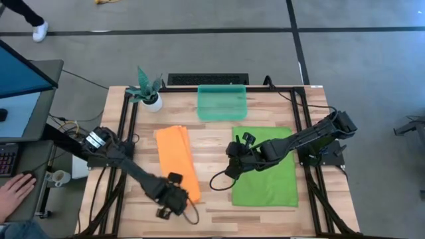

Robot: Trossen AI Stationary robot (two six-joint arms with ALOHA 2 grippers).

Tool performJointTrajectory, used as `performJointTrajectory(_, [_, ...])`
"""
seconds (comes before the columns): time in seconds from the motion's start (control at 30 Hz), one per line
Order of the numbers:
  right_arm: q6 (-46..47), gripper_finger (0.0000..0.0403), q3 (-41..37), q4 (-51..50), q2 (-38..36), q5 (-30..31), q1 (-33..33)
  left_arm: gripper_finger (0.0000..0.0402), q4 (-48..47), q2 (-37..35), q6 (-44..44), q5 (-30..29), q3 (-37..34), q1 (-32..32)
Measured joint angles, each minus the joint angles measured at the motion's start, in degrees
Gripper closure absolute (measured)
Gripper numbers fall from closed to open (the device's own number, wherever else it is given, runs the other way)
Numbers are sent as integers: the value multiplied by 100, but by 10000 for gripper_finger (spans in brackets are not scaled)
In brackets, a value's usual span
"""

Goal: Roll microfiber towels into tight, uniform cylinder then place into a basket
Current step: Fold the orange towel

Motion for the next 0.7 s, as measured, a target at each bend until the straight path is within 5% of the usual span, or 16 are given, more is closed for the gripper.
performJointTrajectory(0.17, [-4,295,0,-3,0,-2,2,313,-2345,-24,-1100,-1356,914,-449])
performJointTrajectory(0.3, [-22,295,0,-61,0,-2,2,313,-3059,-65,-1811,-2586,1149,-706])
performJointTrajectory(0.43, [-22,295,0,-62,0,-2,2,318,-2826,-81,-2141,-3044,948,-689])
performJointTrajectory(0.7, [-22,295,0,-50,0,-2,3,361,-1302,-88,-1750,-3055,-56,-261])
